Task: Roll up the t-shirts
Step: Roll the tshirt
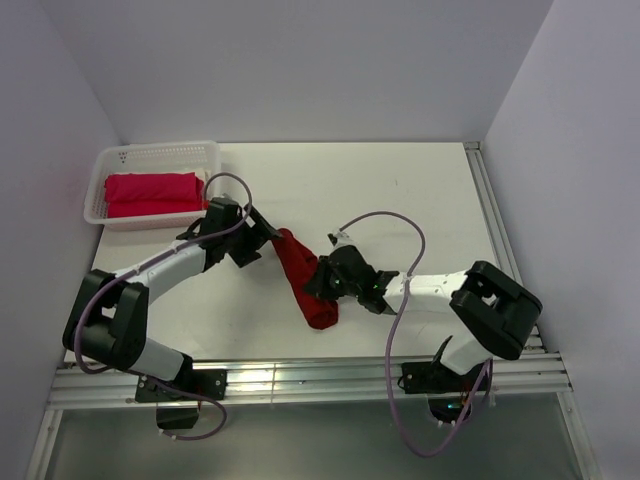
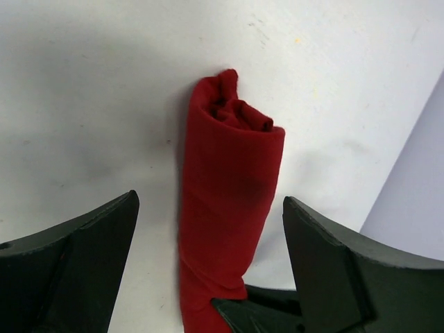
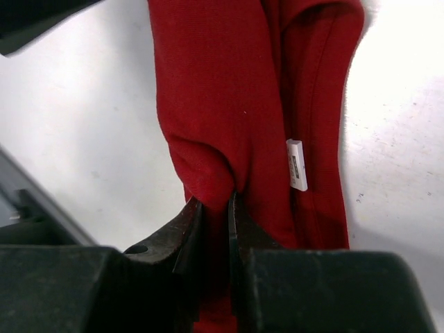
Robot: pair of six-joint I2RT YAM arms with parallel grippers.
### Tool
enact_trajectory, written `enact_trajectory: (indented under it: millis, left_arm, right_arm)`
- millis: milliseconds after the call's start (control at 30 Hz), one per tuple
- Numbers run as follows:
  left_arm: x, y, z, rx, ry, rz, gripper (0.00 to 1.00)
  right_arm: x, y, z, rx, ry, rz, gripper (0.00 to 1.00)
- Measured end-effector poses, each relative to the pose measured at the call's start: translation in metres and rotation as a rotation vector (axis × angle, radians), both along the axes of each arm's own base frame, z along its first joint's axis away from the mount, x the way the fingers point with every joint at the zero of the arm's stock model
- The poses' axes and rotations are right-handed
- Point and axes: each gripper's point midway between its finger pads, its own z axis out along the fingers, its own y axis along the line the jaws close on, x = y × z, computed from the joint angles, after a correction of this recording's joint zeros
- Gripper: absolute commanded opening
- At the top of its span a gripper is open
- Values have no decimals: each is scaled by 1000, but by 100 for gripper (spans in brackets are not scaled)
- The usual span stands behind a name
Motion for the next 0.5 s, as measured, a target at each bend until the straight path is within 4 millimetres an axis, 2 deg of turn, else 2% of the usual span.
enact_trajectory:
  millis: [200,367,500]
  left_arm:
    - [-7,-9,-4,-41,-31,-66,89]
    - [-8,-27,1,-60,-80,-138,89]
    - [-12,-34,-4,-69,-88,-173,87]
  right_arm:
    - [0,5,-3,187,86,17,0]
    - [-4,12,-5,321,145,36,0]
    - [-4,10,-8,405,182,37,0]
